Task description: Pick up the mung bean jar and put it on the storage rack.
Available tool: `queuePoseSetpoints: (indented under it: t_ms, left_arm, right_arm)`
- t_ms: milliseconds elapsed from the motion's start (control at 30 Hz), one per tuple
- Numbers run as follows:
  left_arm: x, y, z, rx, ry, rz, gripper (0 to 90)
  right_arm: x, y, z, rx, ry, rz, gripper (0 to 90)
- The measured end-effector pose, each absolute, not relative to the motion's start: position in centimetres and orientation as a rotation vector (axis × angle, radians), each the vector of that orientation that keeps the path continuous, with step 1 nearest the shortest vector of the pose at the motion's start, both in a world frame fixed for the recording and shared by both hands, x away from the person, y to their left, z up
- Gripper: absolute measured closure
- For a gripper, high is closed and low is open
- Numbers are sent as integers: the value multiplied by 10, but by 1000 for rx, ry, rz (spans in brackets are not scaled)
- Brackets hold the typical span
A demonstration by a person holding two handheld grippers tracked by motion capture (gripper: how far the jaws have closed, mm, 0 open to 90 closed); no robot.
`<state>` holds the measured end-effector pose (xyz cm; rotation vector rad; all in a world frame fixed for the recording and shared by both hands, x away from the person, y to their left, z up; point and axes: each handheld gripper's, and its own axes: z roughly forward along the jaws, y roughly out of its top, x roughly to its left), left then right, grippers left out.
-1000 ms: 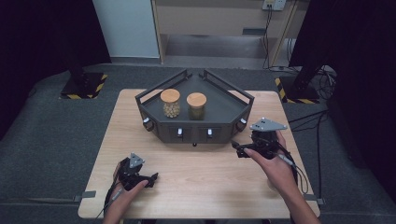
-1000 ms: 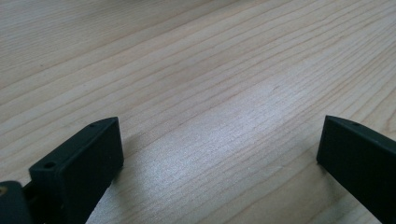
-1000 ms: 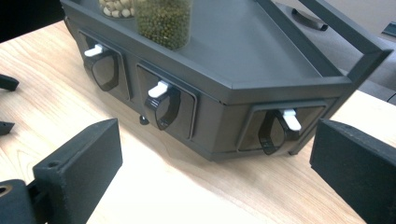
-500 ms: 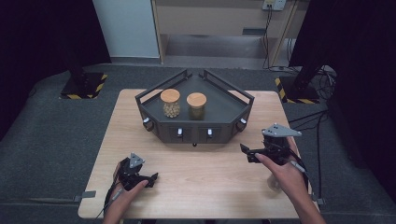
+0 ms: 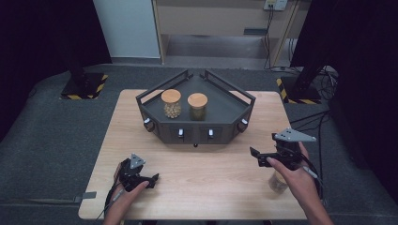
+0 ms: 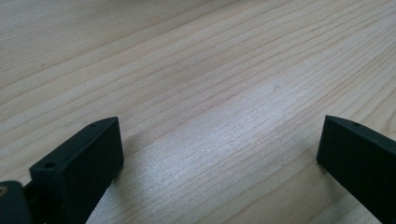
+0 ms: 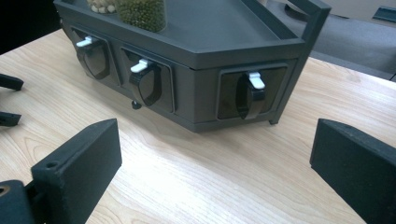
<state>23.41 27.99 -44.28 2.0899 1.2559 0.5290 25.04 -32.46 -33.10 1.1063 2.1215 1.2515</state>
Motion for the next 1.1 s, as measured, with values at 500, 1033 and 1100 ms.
queuePoseSetpoints:
  t_ms: [500,1033,1100]
  left_arm:
    - [234,280,-443,2089,1256,529,0]
    - [234,280,-443,2089,1257,530,0]
    - [234,280,-443,2089,1258,530,0]
  right_arm:
    - [238,-346,-341,1158,2109,1240,21]
    - [225,-363,-353,1188,2102,1207,23]
    - [223,-364,-356,1194,2097,1204,23]
